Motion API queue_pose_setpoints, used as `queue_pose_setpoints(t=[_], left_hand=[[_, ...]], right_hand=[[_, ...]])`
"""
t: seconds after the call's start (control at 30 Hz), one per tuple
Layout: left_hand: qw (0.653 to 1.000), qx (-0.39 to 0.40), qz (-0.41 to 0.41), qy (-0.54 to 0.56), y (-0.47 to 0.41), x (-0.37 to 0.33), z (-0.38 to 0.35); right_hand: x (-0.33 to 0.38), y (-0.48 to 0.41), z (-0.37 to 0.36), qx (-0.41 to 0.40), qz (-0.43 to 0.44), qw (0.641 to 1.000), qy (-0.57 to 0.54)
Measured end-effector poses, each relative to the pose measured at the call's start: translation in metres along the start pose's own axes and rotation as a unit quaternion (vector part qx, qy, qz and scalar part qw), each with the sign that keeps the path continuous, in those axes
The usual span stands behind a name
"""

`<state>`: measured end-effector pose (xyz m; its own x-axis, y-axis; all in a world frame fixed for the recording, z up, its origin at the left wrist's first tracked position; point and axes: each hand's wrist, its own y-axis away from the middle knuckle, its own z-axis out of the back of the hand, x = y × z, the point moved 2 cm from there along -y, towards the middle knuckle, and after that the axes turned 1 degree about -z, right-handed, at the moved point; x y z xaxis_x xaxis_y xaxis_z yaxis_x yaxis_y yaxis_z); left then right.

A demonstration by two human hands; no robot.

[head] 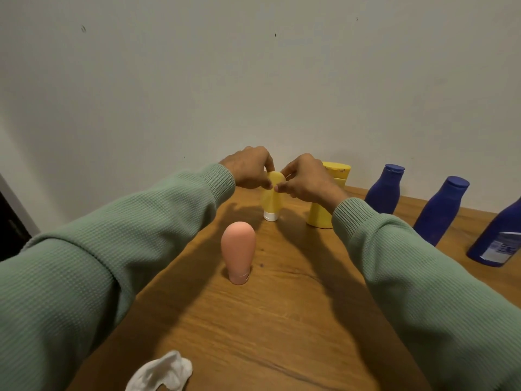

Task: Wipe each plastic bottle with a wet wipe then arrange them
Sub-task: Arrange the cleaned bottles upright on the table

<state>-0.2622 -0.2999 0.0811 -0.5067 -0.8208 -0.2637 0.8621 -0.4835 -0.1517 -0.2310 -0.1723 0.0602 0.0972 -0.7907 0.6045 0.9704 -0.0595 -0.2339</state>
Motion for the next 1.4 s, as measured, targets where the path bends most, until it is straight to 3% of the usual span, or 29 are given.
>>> queue_pose_setpoints(t=[0.2,0.33,0.5,0.63,0.77,1.17,1.4], left_hand=[[1.000,-0.013,0.015,0.000,0.008,0.000,0.018],[1.000,-0.016,0.019,0.016,0.025,-0.004,0.047],[0.998,0.028,0.045,0.020,0.060,0.003,0.064],[0.992,0.098,0.072,0.012,0.094,0.004,0.063],[0.977,0.193,0.088,0.004,0.120,-0.001,0.059],[0.986,0.149,0.061,0.039,0.122,0.004,0.040],[0.996,0.017,0.082,0.030,0.088,0.030,0.051]], right_hand=[[0.008,0.007,0.013,-0.052,0.010,0.998,0.019],[0.027,0.025,0.028,-0.067,0.064,0.996,0.005],[0.046,0.052,0.035,0.085,0.102,0.990,-0.055],[0.047,0.070,0.026,0.213,0.101,0.971,-0.032],[0.043,0.083,0.016,0.263,0.104,0.959,-0.025],[0.050,0.082,0.001,0.203,0.143,0.967,-0.056],[0.065,0.037,-0.010,0.076,0.145,0.985,-0.051]])
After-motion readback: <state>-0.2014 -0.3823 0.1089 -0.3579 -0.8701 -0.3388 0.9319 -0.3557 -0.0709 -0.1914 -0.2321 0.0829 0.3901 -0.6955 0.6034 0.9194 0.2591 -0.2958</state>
